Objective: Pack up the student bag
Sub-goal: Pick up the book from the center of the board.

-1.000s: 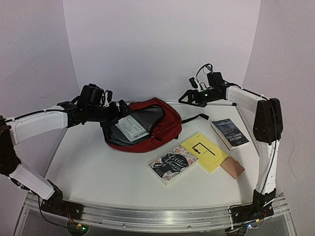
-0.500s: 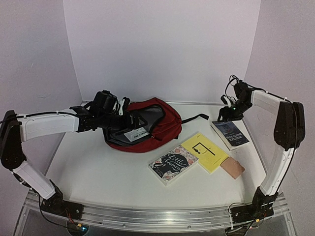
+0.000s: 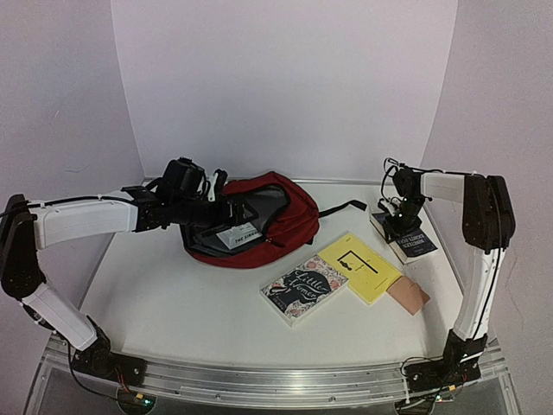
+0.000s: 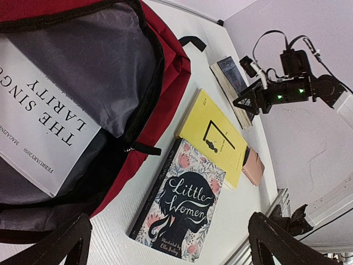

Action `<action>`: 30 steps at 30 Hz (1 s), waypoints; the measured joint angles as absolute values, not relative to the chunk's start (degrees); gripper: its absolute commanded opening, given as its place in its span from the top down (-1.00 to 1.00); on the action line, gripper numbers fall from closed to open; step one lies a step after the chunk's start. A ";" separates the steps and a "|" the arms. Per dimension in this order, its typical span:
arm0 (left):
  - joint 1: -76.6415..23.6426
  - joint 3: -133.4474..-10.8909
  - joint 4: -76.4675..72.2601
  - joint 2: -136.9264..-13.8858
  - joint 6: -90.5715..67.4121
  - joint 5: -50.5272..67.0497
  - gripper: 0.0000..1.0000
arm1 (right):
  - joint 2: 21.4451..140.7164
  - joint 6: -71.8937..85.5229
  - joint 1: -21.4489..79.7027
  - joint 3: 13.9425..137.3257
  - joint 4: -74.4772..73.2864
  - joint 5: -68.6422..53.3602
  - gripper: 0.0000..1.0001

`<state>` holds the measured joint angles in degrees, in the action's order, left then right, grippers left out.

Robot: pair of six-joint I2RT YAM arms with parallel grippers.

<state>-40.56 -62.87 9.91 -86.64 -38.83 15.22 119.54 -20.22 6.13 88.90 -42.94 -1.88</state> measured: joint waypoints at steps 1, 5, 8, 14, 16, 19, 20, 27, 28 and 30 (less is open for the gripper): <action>-40.56 -62.87 9.91 -86.35 -38.83 15.16 -0.99 | 120.22 -20.42 6.13 88.90 -42.89 -1.22 0.02; -40.56 -62.87 9.88 -85.38 -38.83 14.85 -0.99 | 120.57 -20.93 6.14 88.90 -42.52 0.75 0.48; -40.56 -62.87 9.86 -85.12 -38.83 14.83 -0.99 | 120.55 -20.85 6.36 88.94 -42.60 1.02 0.96; -40.56 -62.87 9.89 -85.12 -38.81 14.83 -0.99 | 119.40 -20.35 6.42 89.36 -42.57 1.23 1.00; -40.56 -62.87 9.87 -85.12 -38.81 14.83 -0.99 | 118.85 -20.20 6.42 89.36 -42.63 0.84 1.00; -40.56 -62.87 9.90 -85.12 -38.81 14.81 -0.99 | 117.40 -20.04 6.27 89.38 -42.92 0.51 1.00; -40.56 -62.87 9.89 -85.12 -38.81 14.81 -0.99 | 116.60 -20.02 6.18 89.48 -43.17 0.40 1.00; -40.56 -62.87 9.89 -85.14 -38.79 14.79 -0.99 | 111.25 -18.62 5.76 93.27 -45.40 -1.95 1.00; -40.56 -62.87 9.87 -85.14 -38.79 14.79 -0.99 | 110.60 -18.29 5.78 94.01 -45.76 -2.71 1.00; -40.56 -62.87 9.87 -85.16 -38.81 14.80 -0.99 | 109.33 -17.68 5.80 95.14 -46.45 -4.16 1.00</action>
